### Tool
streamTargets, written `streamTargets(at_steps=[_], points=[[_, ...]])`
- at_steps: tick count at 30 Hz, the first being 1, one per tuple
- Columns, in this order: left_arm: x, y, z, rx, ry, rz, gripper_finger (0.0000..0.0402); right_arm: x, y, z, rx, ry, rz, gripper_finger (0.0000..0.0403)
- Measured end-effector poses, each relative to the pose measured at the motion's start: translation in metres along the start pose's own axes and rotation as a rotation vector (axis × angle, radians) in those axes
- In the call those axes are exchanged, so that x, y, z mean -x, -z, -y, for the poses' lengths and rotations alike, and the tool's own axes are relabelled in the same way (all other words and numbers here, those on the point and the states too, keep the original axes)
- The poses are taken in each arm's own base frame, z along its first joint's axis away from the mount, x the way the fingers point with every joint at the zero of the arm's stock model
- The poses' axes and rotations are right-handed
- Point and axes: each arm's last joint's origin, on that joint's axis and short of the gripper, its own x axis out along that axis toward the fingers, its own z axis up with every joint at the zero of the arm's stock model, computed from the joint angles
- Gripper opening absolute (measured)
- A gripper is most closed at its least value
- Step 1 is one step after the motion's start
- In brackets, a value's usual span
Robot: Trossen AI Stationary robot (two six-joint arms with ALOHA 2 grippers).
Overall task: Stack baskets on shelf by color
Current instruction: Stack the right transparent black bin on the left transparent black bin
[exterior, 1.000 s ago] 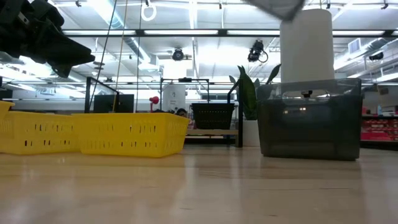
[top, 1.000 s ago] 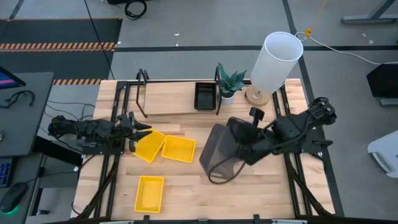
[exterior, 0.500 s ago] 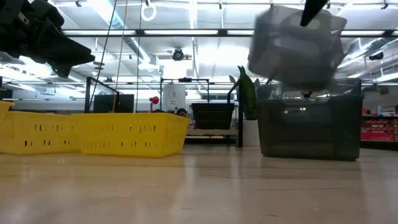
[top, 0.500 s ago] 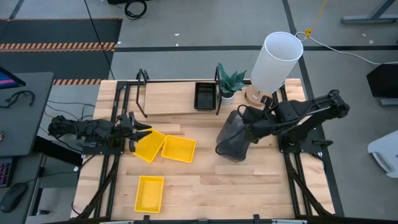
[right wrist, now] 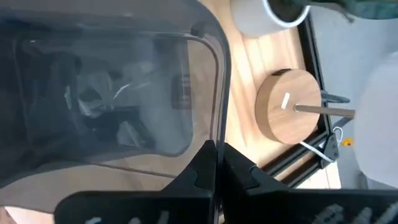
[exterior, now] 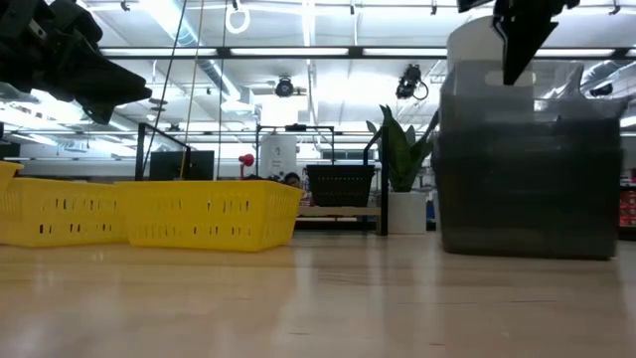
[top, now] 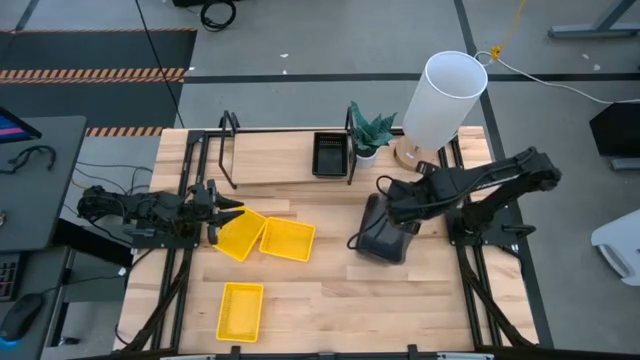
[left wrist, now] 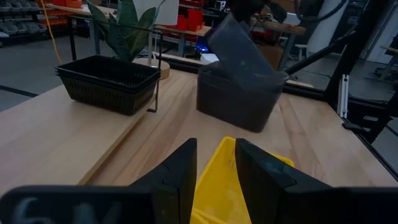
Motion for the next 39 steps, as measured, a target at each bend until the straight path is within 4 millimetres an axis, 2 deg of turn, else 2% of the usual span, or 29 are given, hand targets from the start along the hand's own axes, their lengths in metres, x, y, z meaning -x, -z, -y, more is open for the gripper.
streamTargets(at_steps=[11, 22, 28, 33, 39], points=[[0.000, 0.000, 0.000, 0.000, 0.000, -0.001, 0.0117, -0.012, -0.011, -0.012, 0.198, 0.000, -0.015, 0.0010], [0.000, 0.000, 0.000, 0.000, 0.000, 0.000, 0.0117, -0.042, -0.032, -0.027, 0.268, 0.051, -0.116, 0.0019], [0.000, 0.000, 0.000, 0.000, 0.000, 0.000, 0.0117, -0.060, -0.041, -0.036, 0.276, 0.110, -0.163, 0.0036], [0.000, 0.000, 0.000, 0.000, 0.000, 0.000, 0.0117, -0.070, -0.044, -0.043, 0.299, 0.113, -0.199, 0.0068], [0.000, 0.000, 0.000, 0.000, 0.000, 0.000, 0.0117, -0.067, -0.040, -0.046, 0.293, 0.086, -0.224, 0.0088]])
